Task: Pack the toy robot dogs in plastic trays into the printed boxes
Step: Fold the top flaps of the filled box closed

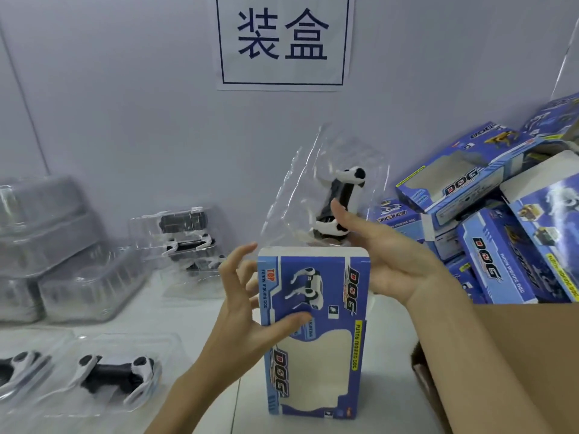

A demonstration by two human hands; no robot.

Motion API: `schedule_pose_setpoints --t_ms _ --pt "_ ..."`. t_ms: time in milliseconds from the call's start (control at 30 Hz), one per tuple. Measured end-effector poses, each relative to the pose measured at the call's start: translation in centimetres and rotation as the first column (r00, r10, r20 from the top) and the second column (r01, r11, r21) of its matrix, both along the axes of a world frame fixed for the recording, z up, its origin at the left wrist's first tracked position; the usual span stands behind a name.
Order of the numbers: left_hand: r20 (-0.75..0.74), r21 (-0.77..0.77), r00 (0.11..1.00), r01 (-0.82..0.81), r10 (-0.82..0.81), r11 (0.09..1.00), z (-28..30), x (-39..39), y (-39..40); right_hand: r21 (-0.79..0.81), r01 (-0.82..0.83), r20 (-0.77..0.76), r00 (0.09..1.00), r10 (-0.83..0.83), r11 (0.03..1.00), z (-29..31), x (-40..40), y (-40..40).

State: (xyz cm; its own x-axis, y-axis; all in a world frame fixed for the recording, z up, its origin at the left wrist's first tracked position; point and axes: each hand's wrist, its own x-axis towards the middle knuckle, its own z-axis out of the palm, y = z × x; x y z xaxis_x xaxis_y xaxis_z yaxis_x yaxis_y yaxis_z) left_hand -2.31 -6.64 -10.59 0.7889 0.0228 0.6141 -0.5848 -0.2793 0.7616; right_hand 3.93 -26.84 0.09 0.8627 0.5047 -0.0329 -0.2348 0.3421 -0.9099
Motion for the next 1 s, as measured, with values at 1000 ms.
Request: schedule_pose_setpoints --t_ms 1000 --pt "-0.139 -0.091 0.989 0.04 -0.052 0.995 -1.2 -0.1 -0.7 -0.564 0.174 0.5 0.85 0.165 0.807 -3.1 0.2 -3.1"
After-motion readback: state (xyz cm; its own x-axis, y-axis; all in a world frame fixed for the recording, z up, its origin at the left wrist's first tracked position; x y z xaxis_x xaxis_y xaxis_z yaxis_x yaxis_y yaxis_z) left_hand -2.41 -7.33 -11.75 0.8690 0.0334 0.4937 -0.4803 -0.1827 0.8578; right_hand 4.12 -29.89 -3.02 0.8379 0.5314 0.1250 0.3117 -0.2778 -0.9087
